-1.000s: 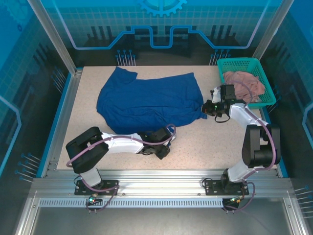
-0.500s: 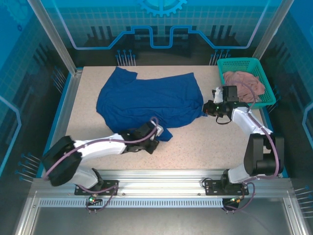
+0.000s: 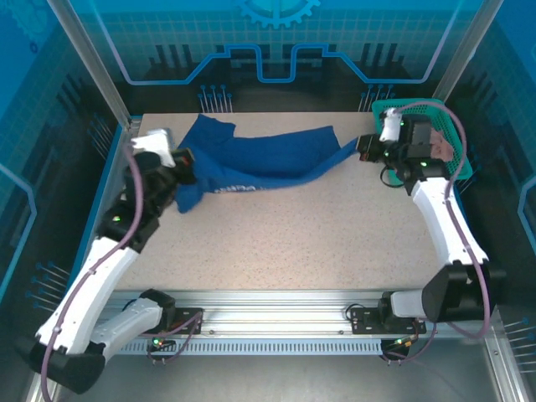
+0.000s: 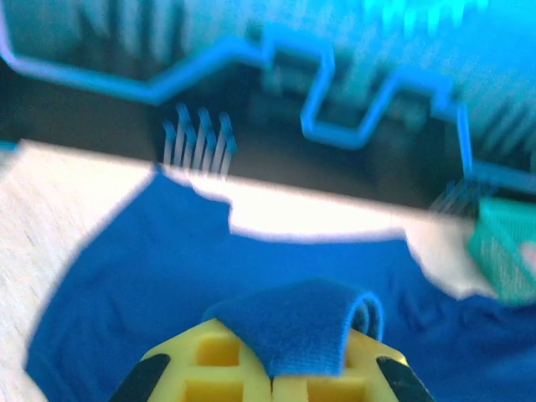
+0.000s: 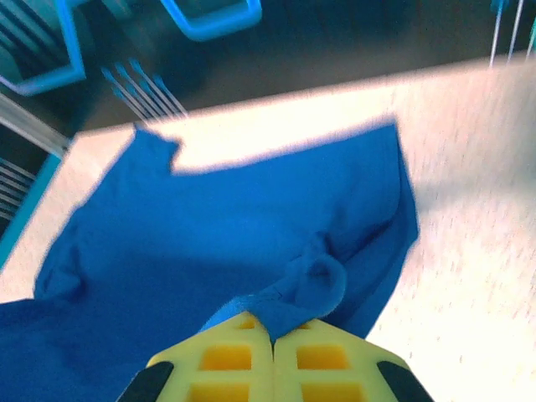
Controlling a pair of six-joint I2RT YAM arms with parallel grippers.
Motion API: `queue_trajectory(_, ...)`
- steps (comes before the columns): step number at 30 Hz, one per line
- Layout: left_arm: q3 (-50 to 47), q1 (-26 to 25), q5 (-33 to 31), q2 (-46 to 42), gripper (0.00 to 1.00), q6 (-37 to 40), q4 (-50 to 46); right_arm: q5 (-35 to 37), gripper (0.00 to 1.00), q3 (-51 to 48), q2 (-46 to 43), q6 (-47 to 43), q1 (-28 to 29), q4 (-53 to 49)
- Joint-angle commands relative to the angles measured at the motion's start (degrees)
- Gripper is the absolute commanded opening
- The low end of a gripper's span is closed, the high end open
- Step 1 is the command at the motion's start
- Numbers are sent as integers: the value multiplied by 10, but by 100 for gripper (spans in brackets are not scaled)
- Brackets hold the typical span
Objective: Fold the inside-out t-shirt
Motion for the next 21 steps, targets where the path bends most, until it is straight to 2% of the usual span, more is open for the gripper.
queue_trajectory(1, 102, 51, -41, -12, 0, -5, -63, 41, 1, 58, -50, -33, -14, -28)
queue_trajectory(5, 225, 114, -51, 2, 0, 10, -113, 38, 2, 88, -86, -43, -21, -40)
queue_trajectory(7, 282, 120, -58, 13, 0, 23, -133, 28, 1, 95, -104, -43, -21, -42)
queue_trajectory(11, 371, 120, -24, 31, 0, 33, -152, 19, 0, 112, -156, -43, -21, -46)
queue_trajectory(17, 437, 120, 38, 37, 0, 54, -150, 31, 0, 171, -225, -46, -22, -82)
queue_trajectory(21, 443, 120, 30, 67, 0, 80, -157, 21, 0, 187, -232, -37, -20, -83)
